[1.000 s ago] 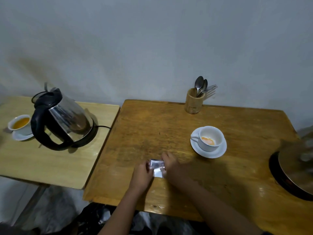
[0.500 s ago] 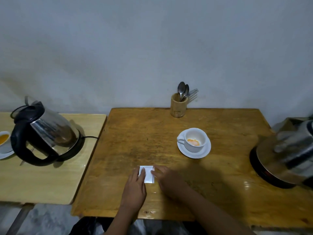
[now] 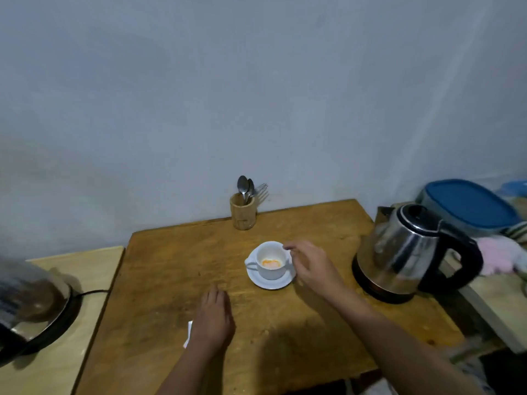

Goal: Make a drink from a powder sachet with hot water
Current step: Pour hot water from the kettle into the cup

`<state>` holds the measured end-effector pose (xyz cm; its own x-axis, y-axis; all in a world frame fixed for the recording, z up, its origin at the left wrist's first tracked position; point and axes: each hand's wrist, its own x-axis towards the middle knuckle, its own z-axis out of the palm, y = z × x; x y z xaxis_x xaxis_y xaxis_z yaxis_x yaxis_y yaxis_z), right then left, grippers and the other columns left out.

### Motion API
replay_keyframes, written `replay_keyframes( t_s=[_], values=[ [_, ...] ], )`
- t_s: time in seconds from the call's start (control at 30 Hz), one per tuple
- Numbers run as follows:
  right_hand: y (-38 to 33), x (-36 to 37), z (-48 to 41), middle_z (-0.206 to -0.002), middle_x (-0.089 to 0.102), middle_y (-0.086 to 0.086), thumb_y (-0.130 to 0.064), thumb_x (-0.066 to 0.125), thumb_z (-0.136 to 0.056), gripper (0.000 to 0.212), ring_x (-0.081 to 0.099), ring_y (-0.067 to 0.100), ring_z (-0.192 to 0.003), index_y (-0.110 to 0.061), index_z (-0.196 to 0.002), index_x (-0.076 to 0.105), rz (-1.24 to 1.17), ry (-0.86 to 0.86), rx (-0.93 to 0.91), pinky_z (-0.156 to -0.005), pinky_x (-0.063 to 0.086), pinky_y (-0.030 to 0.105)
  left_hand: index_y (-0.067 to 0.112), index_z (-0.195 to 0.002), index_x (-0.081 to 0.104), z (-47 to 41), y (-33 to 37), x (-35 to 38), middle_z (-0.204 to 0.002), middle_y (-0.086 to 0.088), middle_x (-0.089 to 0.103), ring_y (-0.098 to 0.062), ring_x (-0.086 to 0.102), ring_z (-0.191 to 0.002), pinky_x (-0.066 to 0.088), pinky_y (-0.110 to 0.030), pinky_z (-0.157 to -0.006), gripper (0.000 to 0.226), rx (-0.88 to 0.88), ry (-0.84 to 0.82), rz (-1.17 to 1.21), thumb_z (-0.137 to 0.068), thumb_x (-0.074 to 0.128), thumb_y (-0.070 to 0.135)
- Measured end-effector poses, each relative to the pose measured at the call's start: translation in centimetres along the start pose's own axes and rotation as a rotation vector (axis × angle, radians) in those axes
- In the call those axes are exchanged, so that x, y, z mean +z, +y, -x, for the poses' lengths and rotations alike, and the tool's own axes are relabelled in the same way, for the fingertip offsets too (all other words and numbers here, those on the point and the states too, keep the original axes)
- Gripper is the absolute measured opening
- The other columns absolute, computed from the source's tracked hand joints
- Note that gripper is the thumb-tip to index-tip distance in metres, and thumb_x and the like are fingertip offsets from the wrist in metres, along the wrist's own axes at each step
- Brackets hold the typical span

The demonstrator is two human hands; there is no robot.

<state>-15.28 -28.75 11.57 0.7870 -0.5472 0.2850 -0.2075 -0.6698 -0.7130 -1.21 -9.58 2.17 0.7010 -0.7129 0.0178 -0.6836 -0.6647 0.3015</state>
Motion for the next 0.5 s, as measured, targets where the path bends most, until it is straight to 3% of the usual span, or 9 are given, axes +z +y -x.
replay_keyframes(
  t_s=[0.07, 0.2, 0.37, 0.5],
  values=[
    [0.6, -4.1, -0.8, -0.105, 0.067, 0.006, -0.014, 0.045, -0.088, 0.027, 0.059, 0.012, -0.097, -0.009, -0.105, 0.066, 0.016, 0.154, 0.009, -0.087, 0.048, 0.026, 0.000, -0.112, 0.055, -2.7, 2.1, -0.5, -0.121, -0.018, 0.056, -0.035, 0.054, -0.109, 0.040, -0.036, -0.094, 0.028, -0.018, -0.031, 0.141, -0.087, 0.044, 0.007],
    [2.3, -12.0, -0.2, -0.101, 0.064, -0.002, -0.011, 0.046, -0.093, 0.021, 0.057, 0.007, -0.095, -0.011, -0.104, 0.065, 0.018, 0.525, 0.146, -0.081, 0.042, 0.006, -0.001, -0.123, 0.048, -6.9, 5.5, 0.4, -0.128, -0.024, 0.050, -0.037, 0.049, -0.115, 0.041, -0.044, -0.098, 0.035, -0.146, -0.092, 0.366, -0.092, 0.043, 0.014],
    [5.2, -18.6, 2.2, -0.104, 0.061, 0.003, -0.009, 0.044, -0.094, 0.021, 0.053, 0.011, -0.095, -0.006, -0.105, 0.062, 0.023, 0.898, 0.348, -0.078, 0.039, 0.014, -0.006, -0.114, 0.051, -9.1, 7.2, 2.5, -0.122, -0.030, 0.051, -0.044, 0.050, -0.109, 0.042, -0.052, -0.095, 0.034, -0.308, -0.023, 0.543, -0.096, 0.035, 0.018],
    [8.8, -20.9, 3.8, -0.118, 0.062, 0.009, -0.015, 0.043, -0.096, 0.025, 0.054, 0.021, -0.109, -0.008, -0.113, 0.060, -0.064, 0.961, 0.597, -0.088, 0.038, 0.025, -0.008, -0.103, 0.057, -10.3, 7.3, 3.8, -0.110, -0.032, 0.057, -0.045, 0.053, -0.099, 0.044, -0.050, -0.087, 0.034, -0.339, 0.025, 0.626, -0.096, 0.033, 0.015]
  ],
)
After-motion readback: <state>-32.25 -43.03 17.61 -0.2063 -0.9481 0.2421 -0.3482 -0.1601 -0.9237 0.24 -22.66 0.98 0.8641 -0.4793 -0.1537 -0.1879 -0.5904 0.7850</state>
